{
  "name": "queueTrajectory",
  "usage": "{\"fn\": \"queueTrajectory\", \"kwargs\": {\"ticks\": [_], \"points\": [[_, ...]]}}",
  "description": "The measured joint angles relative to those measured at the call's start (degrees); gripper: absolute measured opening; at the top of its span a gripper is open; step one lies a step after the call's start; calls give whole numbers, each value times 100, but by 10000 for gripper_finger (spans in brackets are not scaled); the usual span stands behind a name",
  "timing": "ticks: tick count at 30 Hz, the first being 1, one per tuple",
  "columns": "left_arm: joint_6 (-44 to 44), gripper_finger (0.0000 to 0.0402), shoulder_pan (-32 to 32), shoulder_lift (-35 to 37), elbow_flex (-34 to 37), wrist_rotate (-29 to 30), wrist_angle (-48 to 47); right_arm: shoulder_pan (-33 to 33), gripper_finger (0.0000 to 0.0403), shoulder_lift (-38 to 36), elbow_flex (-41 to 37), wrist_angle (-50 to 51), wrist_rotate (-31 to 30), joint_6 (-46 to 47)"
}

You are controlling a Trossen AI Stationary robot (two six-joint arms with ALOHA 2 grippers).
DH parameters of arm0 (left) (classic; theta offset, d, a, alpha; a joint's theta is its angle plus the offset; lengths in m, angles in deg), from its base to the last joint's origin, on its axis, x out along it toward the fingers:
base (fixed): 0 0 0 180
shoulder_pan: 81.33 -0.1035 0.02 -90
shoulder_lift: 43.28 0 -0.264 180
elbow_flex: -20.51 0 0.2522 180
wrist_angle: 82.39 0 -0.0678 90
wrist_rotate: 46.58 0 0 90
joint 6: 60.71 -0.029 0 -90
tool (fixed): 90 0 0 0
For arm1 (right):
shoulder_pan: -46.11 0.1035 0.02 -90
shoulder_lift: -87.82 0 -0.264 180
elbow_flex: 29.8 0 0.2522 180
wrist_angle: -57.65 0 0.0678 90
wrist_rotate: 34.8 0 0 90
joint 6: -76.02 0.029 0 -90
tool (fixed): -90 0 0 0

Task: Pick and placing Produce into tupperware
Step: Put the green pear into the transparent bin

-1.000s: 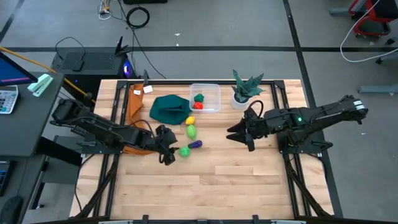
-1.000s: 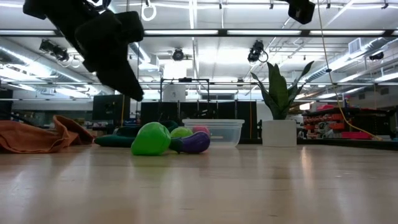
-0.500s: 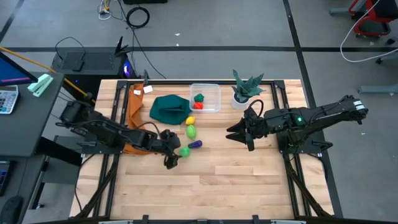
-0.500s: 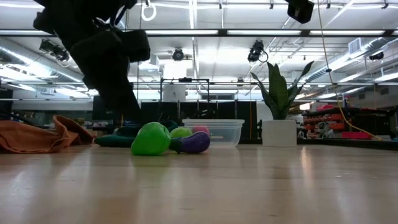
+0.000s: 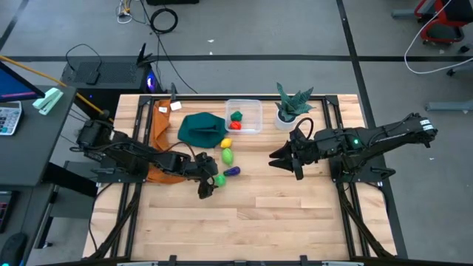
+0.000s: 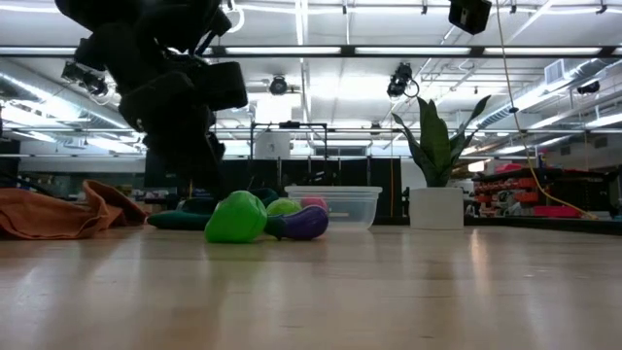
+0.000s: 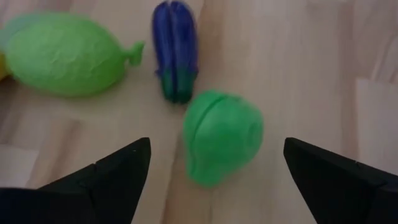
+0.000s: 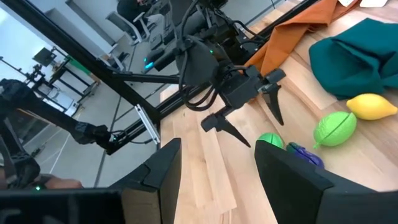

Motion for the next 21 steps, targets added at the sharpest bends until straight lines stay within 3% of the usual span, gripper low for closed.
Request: {"fn": "queueTrajectory", "kwargs": {"ticks": [13, 21], "points": [[-76, 373, -318, -331, -2, -562, 310, 0, 167, -1, 0, -36, 8, 9], [-243, 373, -311, -436, -4, -577, 523, 0, 167, 1, 0, -34, 9, 7]]}}
